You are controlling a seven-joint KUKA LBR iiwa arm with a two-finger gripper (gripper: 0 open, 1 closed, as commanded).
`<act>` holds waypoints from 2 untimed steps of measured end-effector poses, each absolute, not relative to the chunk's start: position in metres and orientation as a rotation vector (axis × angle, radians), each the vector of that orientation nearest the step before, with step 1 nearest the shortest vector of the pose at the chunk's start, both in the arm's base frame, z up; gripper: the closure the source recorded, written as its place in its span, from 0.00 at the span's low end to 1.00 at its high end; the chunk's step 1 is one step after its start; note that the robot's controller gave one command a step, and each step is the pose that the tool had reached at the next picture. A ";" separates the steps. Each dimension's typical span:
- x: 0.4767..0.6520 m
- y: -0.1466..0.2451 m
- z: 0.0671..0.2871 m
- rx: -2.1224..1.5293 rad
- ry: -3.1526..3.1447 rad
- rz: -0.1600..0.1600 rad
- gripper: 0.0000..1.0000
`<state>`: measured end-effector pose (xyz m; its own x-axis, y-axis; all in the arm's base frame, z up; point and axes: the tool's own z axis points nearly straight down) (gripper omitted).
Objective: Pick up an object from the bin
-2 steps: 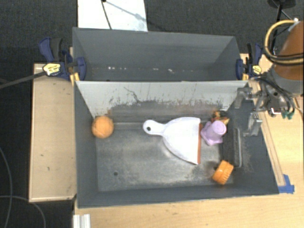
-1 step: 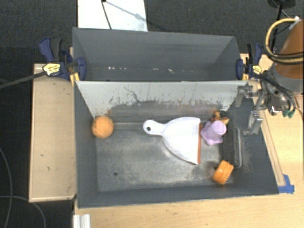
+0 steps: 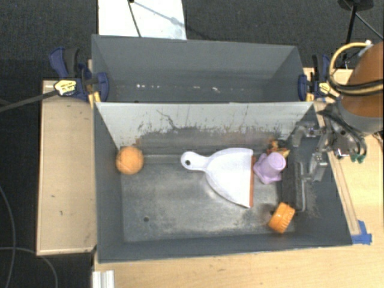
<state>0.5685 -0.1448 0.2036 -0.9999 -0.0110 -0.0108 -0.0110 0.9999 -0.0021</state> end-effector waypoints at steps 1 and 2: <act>0.559 -0.134 0.159 0.115 3.136 -0.001 0.00; 0.540 -0.128 0.118 -0.103 3.136 -0.001 0.00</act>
Offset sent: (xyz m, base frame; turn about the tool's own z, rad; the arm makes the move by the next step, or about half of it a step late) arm -0.0408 0.0193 -0.1051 -0.1066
